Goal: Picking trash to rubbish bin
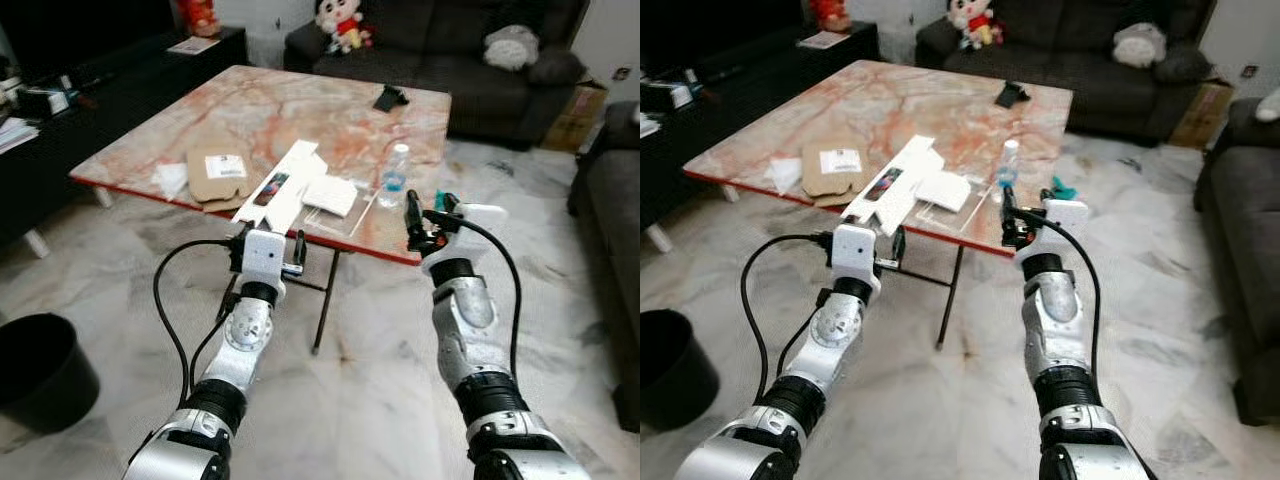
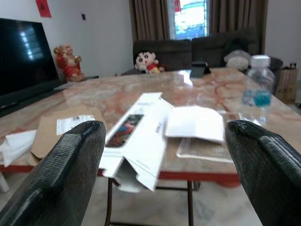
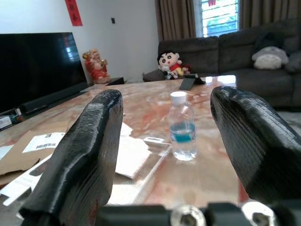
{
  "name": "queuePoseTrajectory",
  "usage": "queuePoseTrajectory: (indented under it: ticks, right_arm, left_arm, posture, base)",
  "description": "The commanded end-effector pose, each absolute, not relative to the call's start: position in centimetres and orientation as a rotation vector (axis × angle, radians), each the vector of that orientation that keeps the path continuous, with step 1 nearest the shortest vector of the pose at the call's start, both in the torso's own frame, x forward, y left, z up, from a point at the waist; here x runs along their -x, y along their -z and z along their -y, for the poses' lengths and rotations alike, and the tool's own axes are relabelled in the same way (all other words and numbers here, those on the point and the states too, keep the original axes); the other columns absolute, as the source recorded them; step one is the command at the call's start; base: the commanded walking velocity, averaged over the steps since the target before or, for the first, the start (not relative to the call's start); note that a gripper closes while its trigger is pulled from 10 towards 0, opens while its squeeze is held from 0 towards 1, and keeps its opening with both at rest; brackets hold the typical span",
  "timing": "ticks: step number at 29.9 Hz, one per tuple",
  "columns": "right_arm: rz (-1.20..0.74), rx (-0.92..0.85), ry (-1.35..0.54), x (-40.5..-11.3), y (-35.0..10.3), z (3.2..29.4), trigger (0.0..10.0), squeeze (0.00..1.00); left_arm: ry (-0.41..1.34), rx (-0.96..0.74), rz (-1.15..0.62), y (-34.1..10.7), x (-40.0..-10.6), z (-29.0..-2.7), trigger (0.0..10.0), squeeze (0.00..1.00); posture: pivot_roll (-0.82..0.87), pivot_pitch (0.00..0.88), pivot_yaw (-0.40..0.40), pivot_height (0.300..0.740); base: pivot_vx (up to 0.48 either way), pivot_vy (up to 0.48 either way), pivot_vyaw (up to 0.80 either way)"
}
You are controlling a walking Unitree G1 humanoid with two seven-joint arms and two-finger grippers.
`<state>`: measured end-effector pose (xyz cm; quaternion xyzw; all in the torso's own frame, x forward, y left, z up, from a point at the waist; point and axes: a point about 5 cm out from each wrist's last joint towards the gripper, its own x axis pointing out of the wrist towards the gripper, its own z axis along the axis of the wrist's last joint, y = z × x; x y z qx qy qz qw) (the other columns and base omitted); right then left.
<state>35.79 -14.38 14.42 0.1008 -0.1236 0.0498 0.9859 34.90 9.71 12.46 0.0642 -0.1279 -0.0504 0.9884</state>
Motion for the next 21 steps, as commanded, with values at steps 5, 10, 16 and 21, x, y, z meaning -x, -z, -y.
queuePoseTrajectory:
  ticks: [5, 10, 16, 21]
  right_arm:
    - [0.269, -0.221, -0.130, -36.20, -15.45, 13.36, 10.0, 0.00]
    - [0.266, -0.218, -0.134, -36.20, -15.42, 13.21, 10.0, 0.00]
    - [0.268, -0.213, -0.141, -36.19, -15.48, 12.97, 10.0, 0.00]
    - [0.270, -0.211, -0.146, -36.21, -15.55, 12.89, 10.0, 0.00]
  left_arm:
    - [0.080, -0.138, 0.266, -12.95, -35.22, -10.51, 10.0, 0.00]
    - [0.081, -0.137, 0.266, -12.99, -35.23, -10.47, 10.0, 0.00]
    - [0.084, -0.137, 0.271, -13.12, -35.27, -10.38, 10.0, 0.00]
    - [0.086, -0.138, 0.270, -13.06, -35.22, -10.35, 10.0, 0.00]
  posture:
    - [0.11, 0.000, -0.041, 0.740]
    - [0.11, 0.000, -0.041, 0.740]
    - [0.11, 0.000, -0.041, 0.740]
    - [0.12, 0.000, -0.043, 0.740]
  base:
    - [0.338, 0.000, 0.00]
    - [0.339, 0.000, 0.00]
    - [0.340, 0.000, 0.00]
    - [0.339, 0.000, 0.00]
